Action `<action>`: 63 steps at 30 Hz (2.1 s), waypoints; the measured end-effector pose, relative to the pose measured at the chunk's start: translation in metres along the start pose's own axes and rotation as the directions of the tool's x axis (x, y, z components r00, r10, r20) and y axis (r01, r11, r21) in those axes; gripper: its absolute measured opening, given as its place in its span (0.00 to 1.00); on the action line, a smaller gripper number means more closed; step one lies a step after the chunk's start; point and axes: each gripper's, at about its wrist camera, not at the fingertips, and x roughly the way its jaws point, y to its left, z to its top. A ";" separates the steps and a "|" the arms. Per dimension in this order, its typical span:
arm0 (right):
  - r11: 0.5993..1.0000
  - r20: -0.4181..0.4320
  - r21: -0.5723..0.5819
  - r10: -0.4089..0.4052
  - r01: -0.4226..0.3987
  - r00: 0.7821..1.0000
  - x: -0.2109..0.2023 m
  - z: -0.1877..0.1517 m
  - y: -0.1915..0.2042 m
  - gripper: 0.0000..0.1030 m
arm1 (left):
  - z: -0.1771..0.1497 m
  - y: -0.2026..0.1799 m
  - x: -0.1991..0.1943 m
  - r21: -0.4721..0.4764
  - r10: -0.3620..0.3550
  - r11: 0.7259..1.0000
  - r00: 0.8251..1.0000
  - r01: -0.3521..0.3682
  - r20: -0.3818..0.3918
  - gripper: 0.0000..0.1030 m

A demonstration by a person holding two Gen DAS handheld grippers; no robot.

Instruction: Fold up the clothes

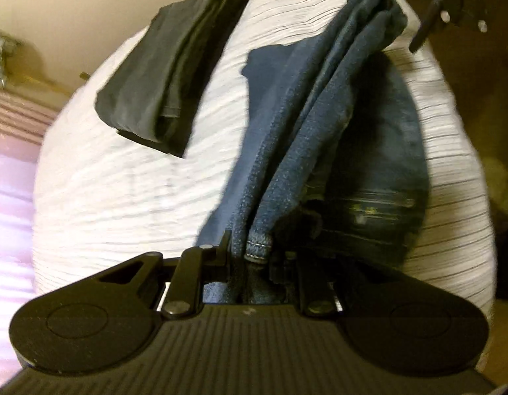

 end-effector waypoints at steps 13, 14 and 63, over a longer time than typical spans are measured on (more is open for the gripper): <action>0.984 0.000 -0.133 -0.121 0.120 0.993 0.030 0.013 -0.037 0.42 | 0.022 -0.011 -0.020 0.140 0.124 0.981 0.989 -0.134 0.080 0.17; 0.978 0.009 -0.149 -0.149 0.149 0.989 0.025 0.012 -0.041 0.38 | 0.023 -0.015 -0.022 0.138 0.153 0.977 0.983 -0.166 0.098 0.16; 0.942 0.135 -0.219 -0.231 0.256 0.964 0.120 -0.014 0.064 0.21 | -0.038 -0.158 0.029 0.142 0.205 0.966 0.974 -0.218 0.096 0.16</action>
